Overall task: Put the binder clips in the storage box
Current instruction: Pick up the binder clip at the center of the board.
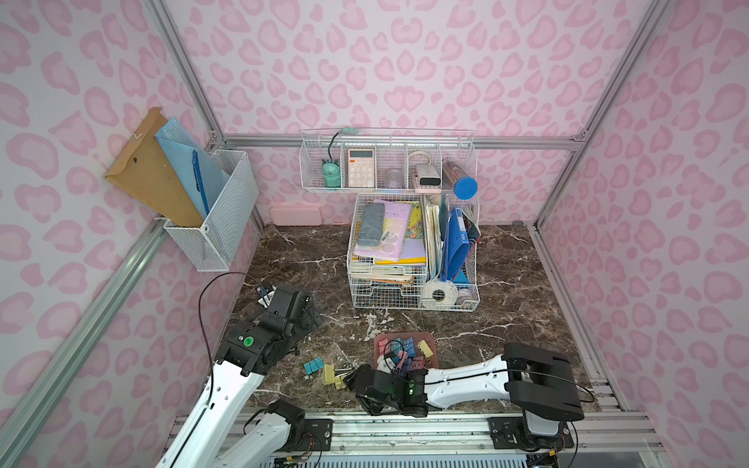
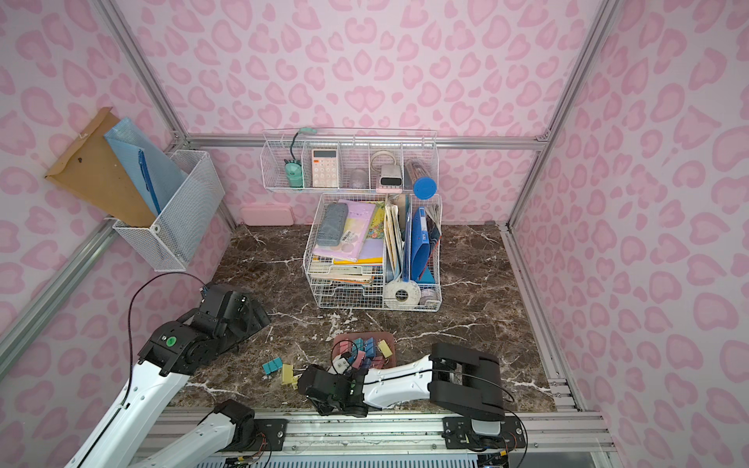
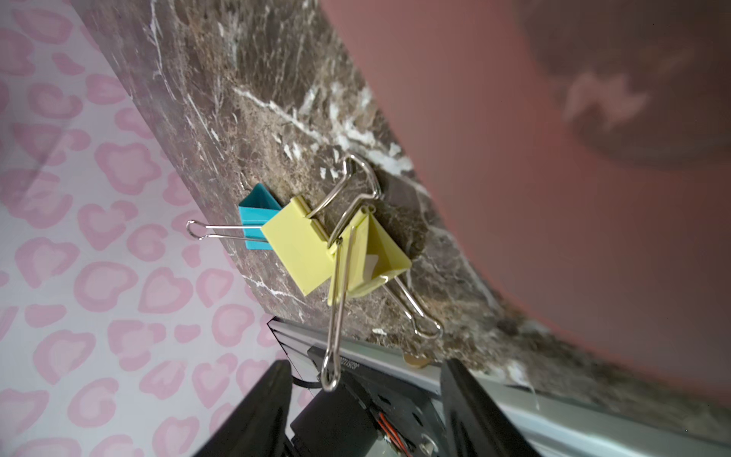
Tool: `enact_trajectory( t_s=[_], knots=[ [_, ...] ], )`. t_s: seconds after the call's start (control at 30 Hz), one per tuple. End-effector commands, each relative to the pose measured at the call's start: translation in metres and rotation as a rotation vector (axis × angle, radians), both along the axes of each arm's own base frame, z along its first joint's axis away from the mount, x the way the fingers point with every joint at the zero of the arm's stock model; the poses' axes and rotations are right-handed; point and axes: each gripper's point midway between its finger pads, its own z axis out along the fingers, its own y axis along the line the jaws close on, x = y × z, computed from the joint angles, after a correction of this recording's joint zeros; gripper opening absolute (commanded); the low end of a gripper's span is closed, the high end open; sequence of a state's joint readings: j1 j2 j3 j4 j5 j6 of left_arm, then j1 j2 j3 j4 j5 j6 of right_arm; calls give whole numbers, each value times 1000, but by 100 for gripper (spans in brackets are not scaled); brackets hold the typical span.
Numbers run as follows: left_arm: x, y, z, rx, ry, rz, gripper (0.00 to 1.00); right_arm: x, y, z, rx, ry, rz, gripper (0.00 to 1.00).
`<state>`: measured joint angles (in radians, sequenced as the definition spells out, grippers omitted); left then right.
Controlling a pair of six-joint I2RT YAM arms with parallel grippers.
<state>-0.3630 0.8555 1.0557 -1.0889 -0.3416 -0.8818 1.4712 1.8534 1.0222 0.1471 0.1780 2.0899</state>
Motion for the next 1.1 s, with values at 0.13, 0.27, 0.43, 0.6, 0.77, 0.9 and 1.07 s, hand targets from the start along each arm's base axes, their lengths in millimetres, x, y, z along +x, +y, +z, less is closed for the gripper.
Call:
enact_trajectory(
  t_s=[0.13,0.27,0.43,0.6,0.77,0.9,1.07],
  knots=[
    [5,-2,-6,17,13,-23,90,2,22,7,107,151,-142,44],
    [3,-4,-12,3,27,-25,90,3,22,1,99,156,-142,32],
    [3,-6,-13,-15,19,-25,90,3,25,3,91,146,-121,13],
    [4,-7,-17,-21,29,-21,90,1,26,9,100,135,-87,0],
    [7,-8,-17,-17,34,-21,90,3,37,36,149,42,28,0],
    [10,-8,-12,-8,27,-28,90,9,38,80,188,-98,144,0],
    [14,-12,-4,-7,22,-57,90,35,17,134,91,-380,336,0]
  ],
)
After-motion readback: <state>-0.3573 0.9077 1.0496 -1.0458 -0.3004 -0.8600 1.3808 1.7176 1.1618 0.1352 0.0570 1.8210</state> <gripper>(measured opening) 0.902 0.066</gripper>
